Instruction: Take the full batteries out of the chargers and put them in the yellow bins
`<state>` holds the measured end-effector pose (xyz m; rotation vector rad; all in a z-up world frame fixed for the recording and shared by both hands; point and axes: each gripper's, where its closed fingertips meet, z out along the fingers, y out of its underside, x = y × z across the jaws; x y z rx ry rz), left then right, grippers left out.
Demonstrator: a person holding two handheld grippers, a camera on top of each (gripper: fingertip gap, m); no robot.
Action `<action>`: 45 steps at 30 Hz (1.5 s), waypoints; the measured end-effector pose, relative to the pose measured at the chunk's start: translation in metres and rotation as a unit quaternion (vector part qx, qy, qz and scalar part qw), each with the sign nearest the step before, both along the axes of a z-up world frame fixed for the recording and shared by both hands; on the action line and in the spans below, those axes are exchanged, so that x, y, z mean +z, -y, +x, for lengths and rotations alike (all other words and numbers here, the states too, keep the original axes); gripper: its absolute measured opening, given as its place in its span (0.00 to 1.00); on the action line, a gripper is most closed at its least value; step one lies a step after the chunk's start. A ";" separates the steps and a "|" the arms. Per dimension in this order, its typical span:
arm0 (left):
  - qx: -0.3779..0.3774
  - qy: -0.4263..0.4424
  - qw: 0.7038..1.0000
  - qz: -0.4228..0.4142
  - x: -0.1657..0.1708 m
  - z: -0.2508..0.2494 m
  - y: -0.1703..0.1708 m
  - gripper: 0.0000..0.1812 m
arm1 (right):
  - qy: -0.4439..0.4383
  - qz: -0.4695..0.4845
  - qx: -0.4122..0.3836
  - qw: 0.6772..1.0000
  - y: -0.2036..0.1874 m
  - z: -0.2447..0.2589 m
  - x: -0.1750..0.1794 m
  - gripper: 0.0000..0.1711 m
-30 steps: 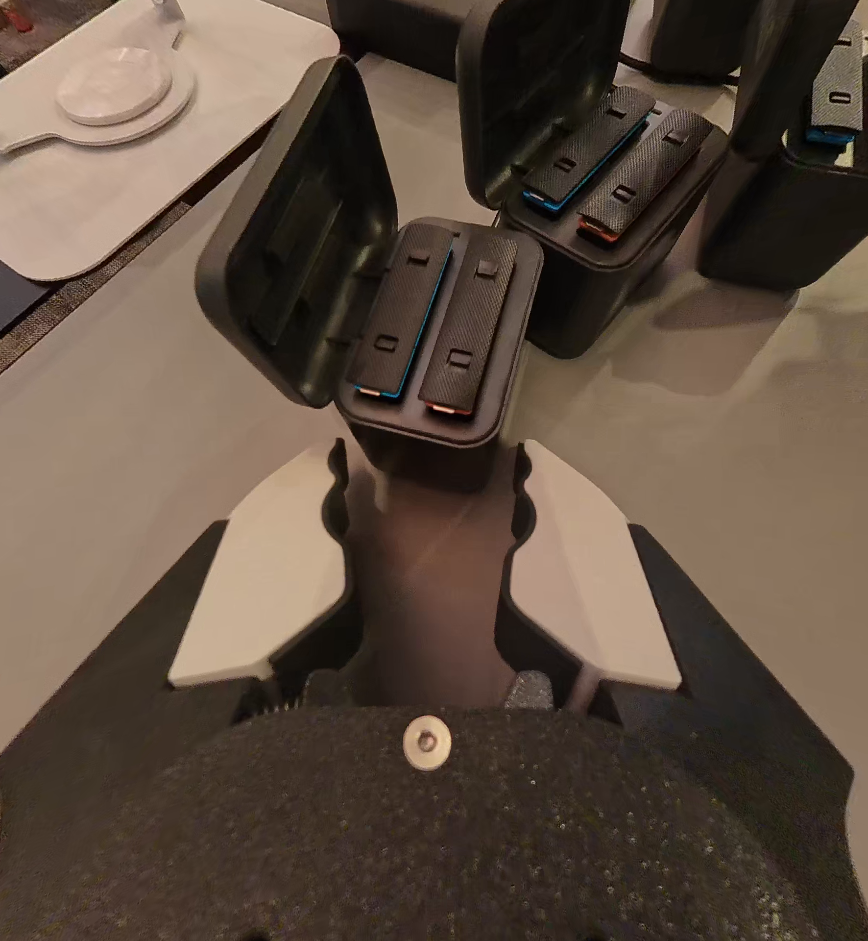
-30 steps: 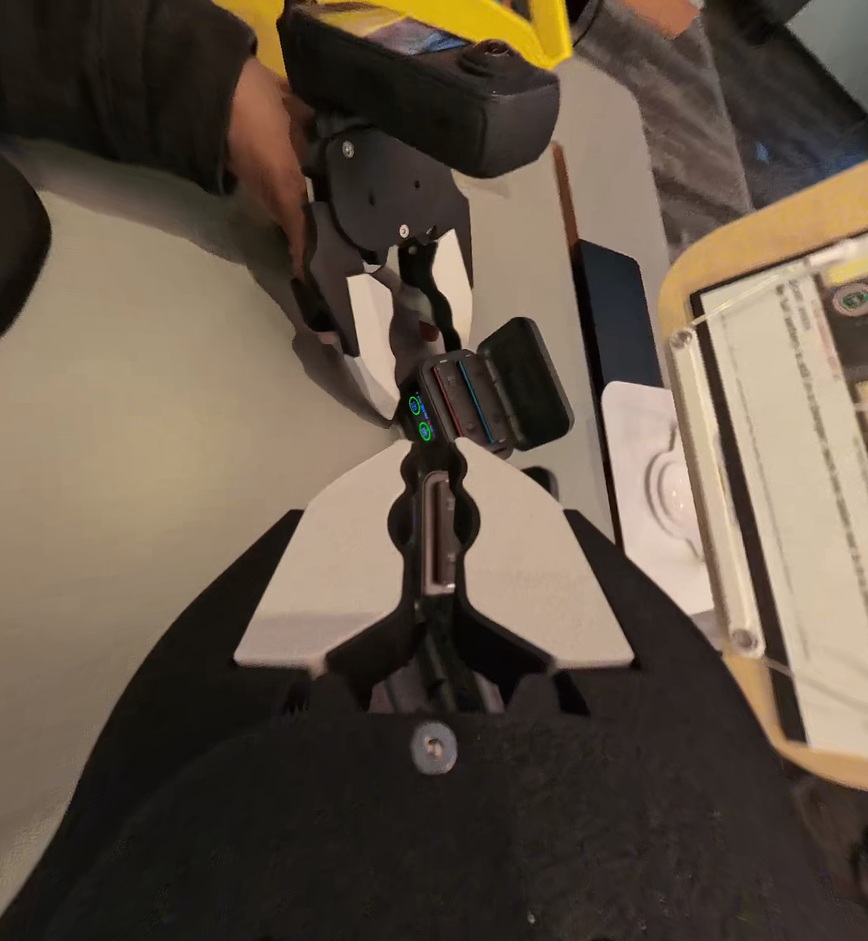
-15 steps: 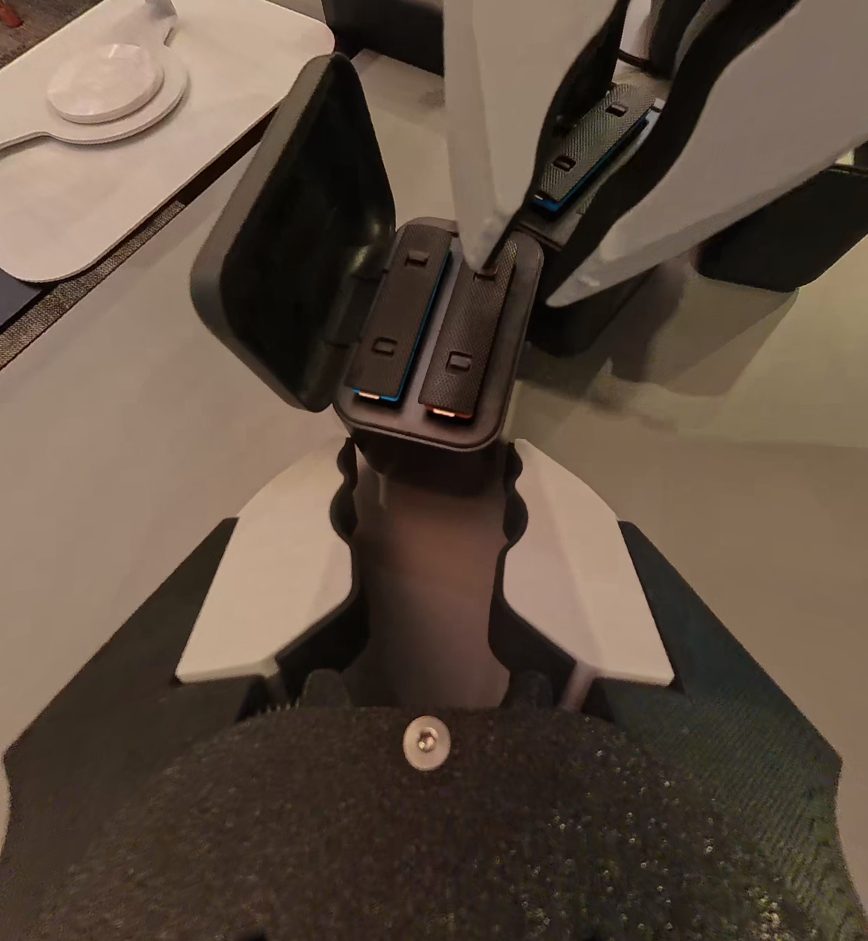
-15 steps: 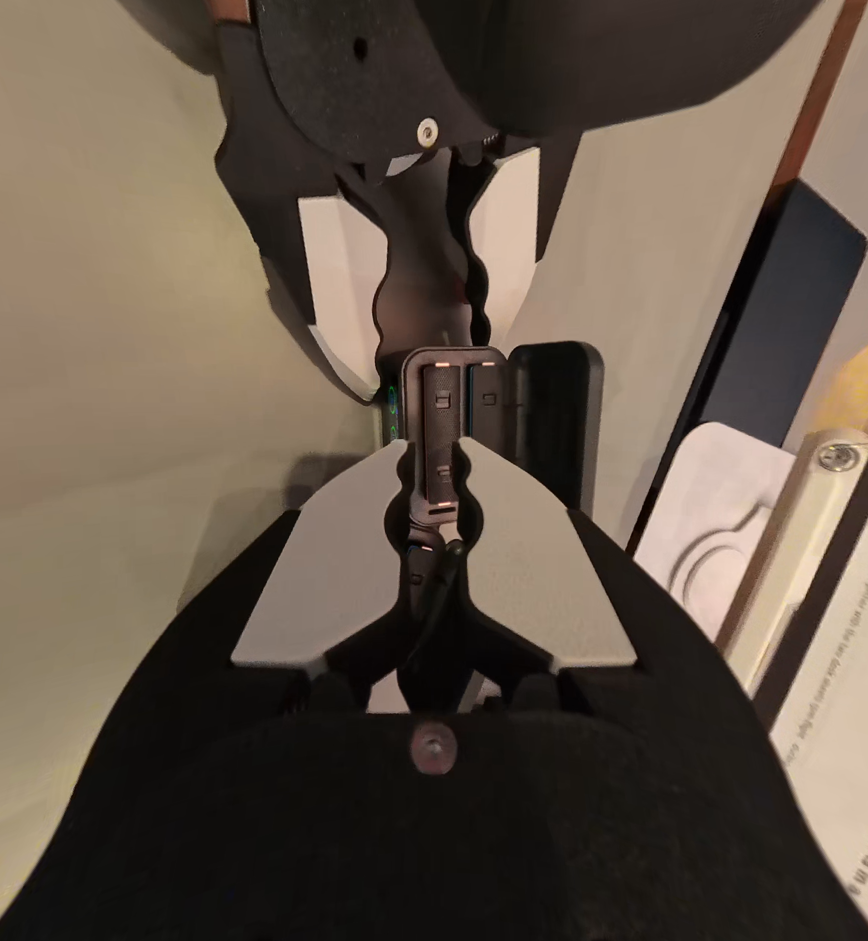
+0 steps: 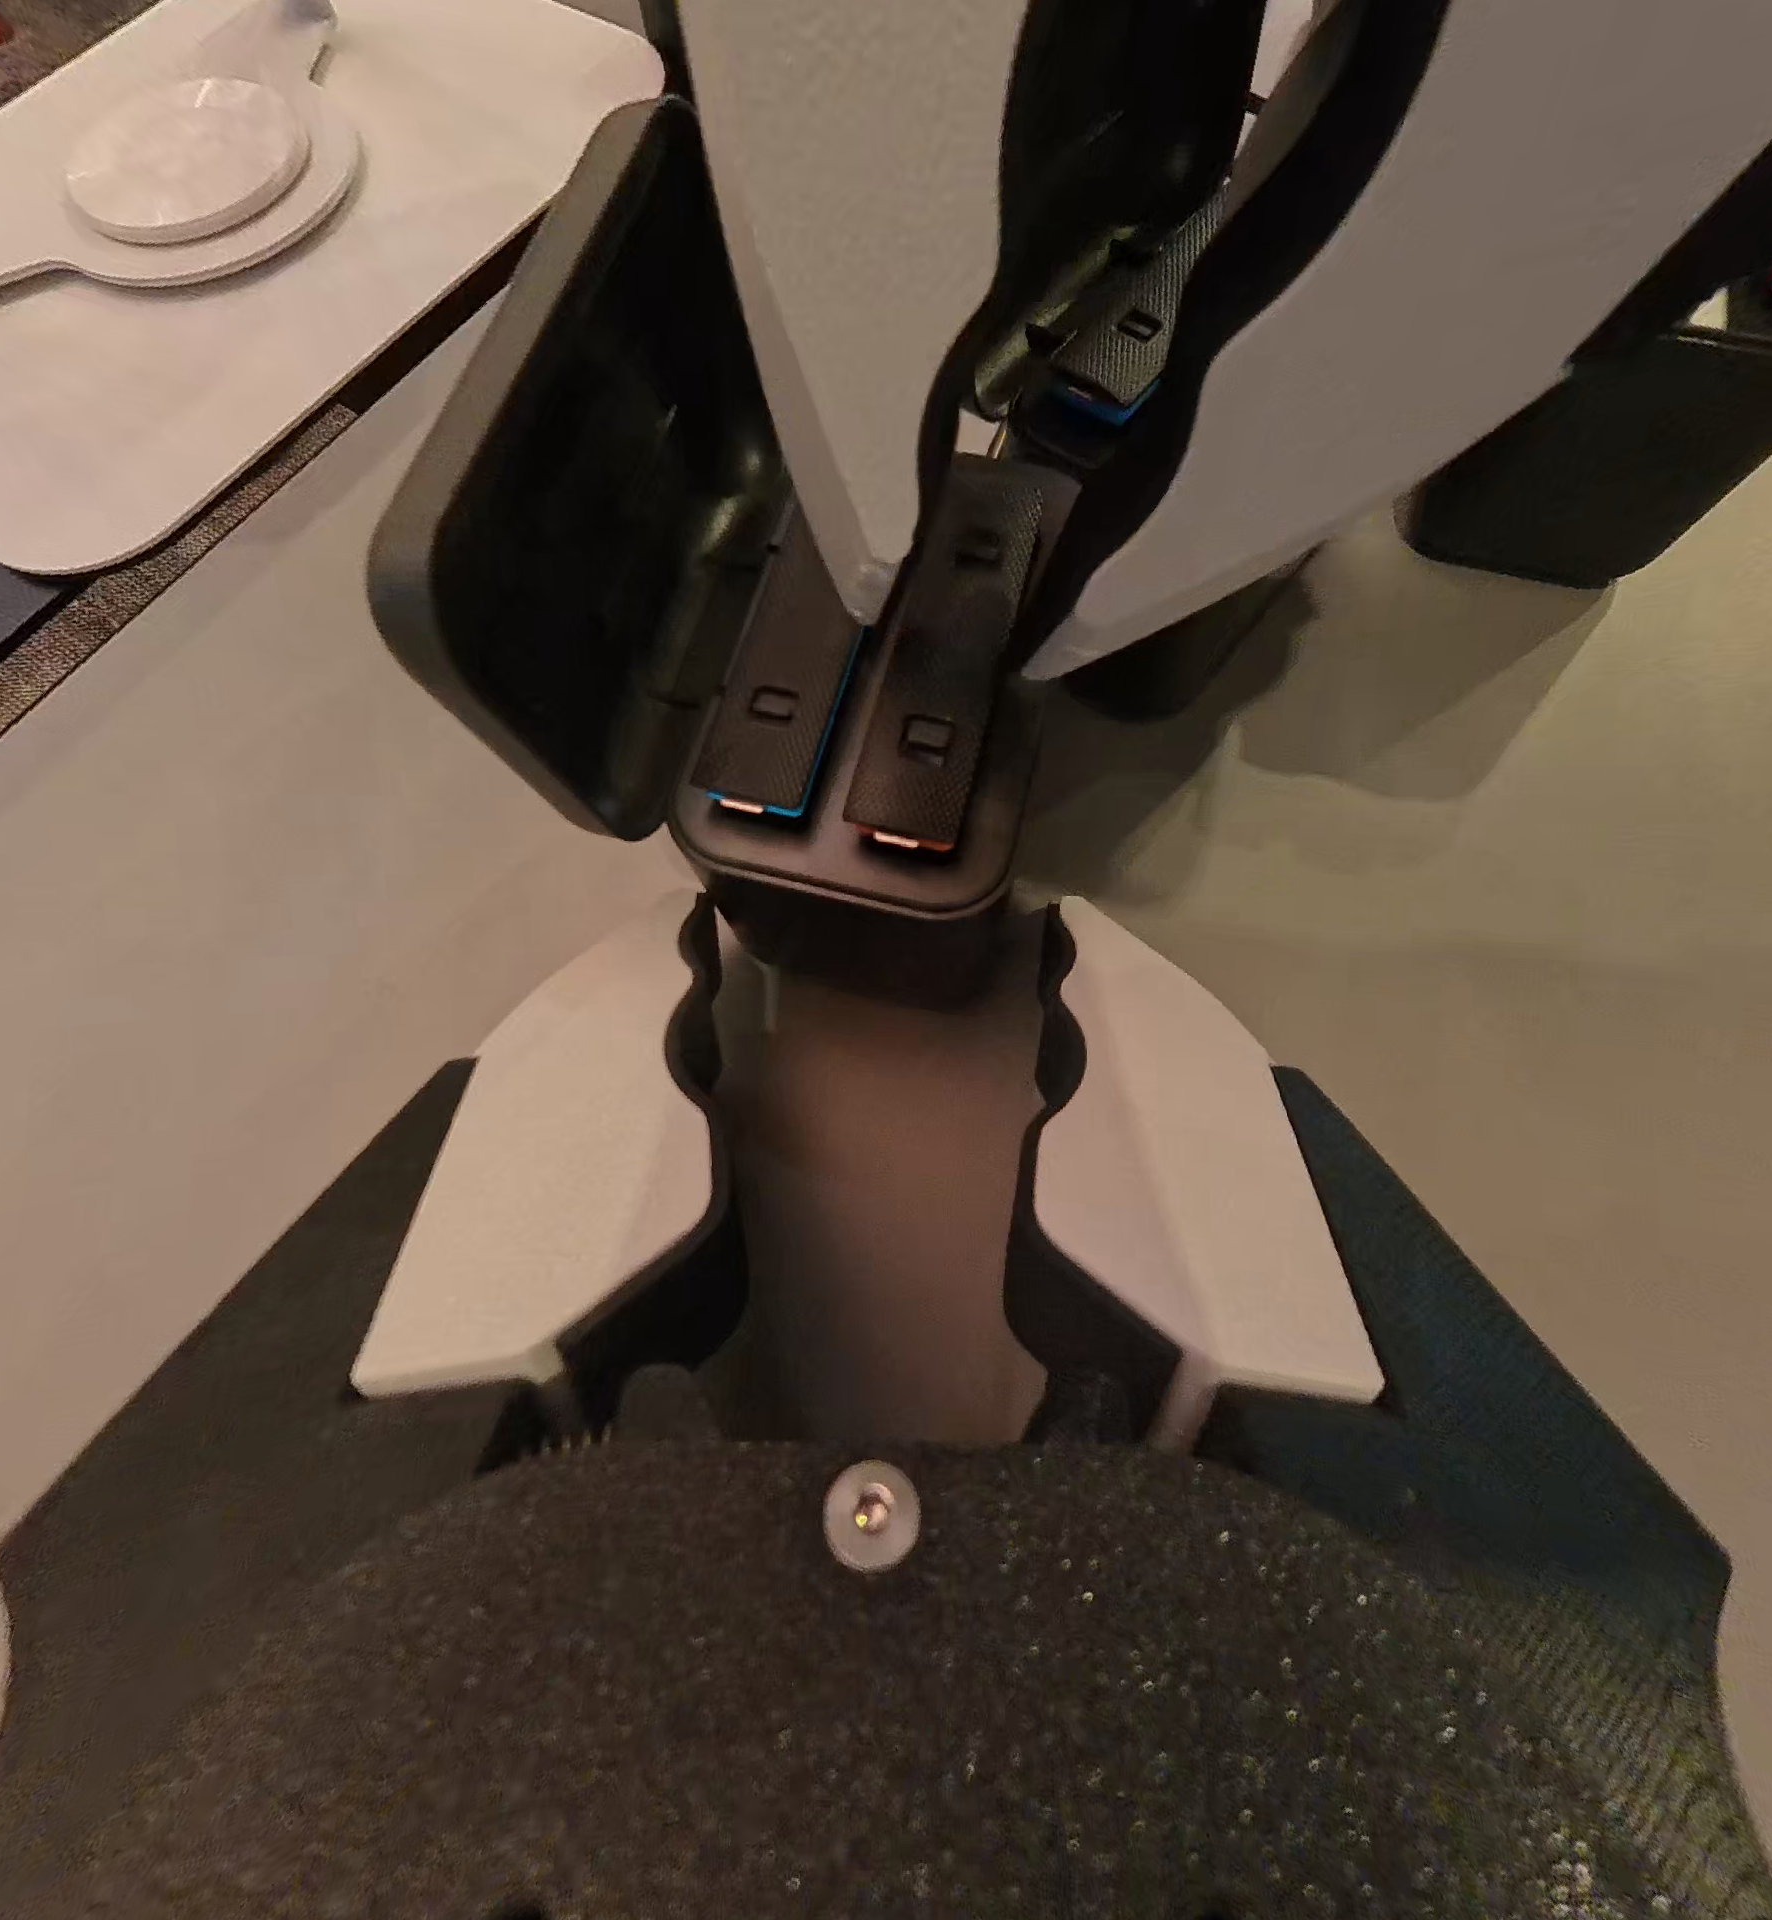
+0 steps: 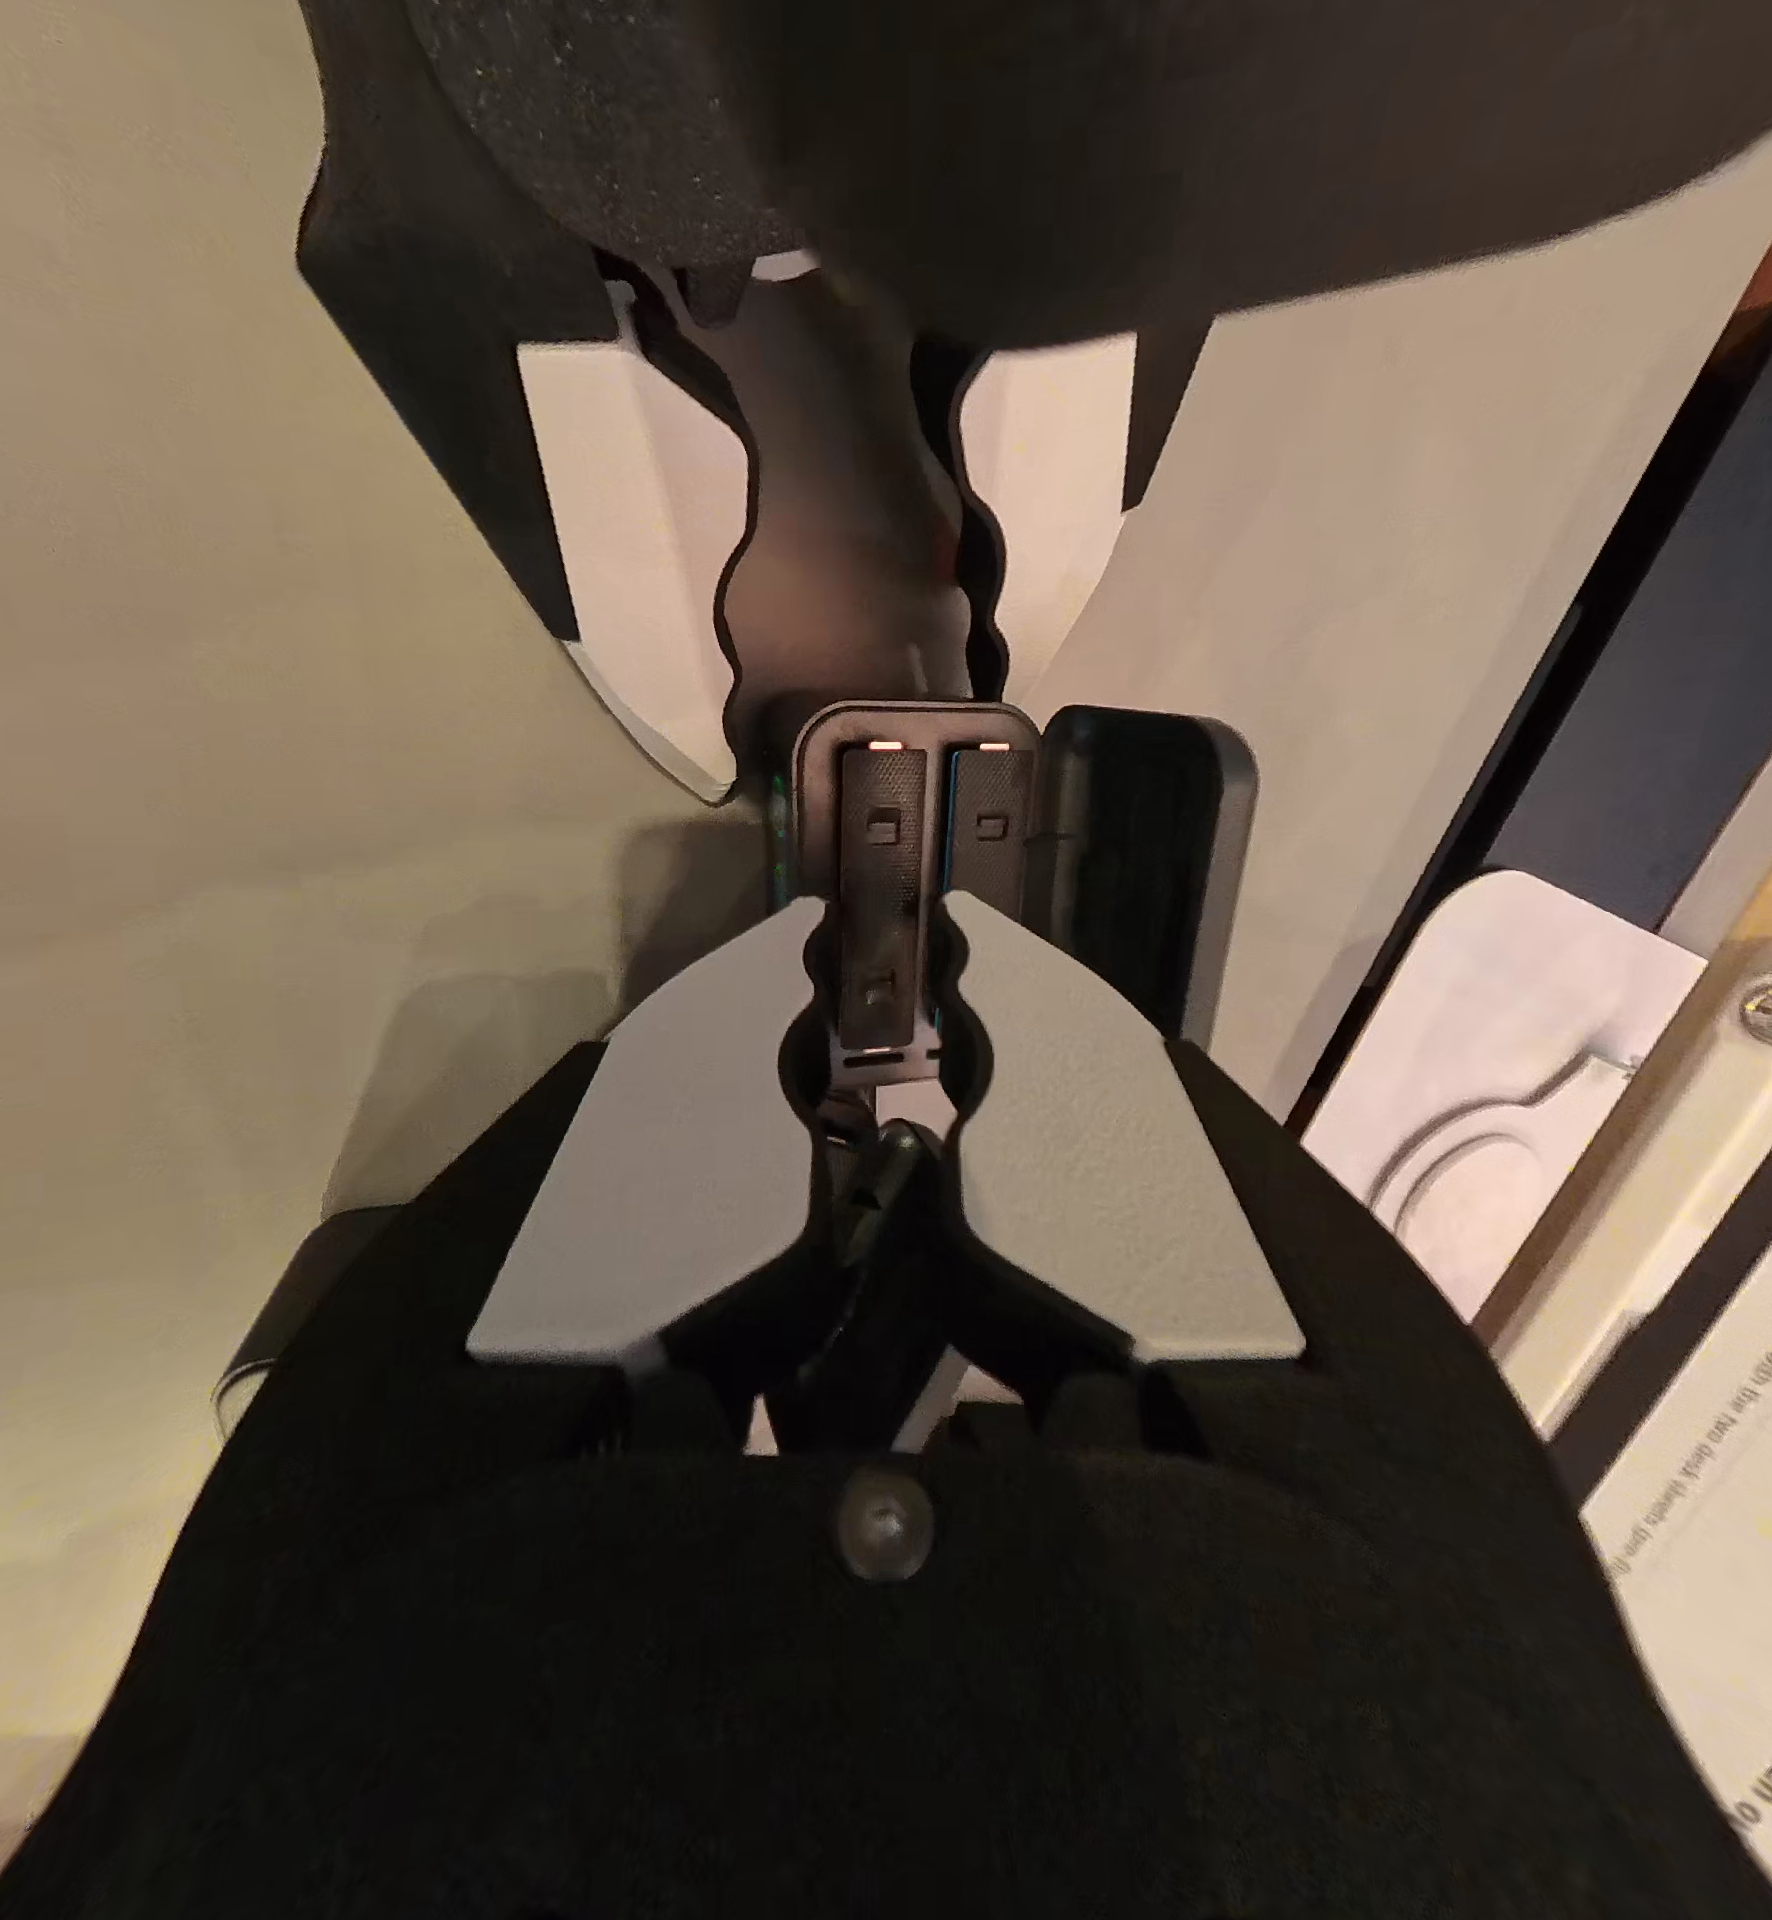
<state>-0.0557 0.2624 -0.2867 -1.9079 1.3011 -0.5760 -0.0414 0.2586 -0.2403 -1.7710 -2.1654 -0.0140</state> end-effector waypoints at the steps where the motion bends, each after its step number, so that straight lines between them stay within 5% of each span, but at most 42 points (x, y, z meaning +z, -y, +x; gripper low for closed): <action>1: 0.000 0.000 1.000 0.000 0.000 0.000 0.000 0.33 | 0.003 -0.002 -0.001 1.000 -0.001 0.000 0.000 0.10; 45: 0.014 -0.004 1.000 0.009 0.000 0.000 -0.005 0.29 | 0.018 -0.011 0.022 1.000 0.000 -0.002 -0.004 0.08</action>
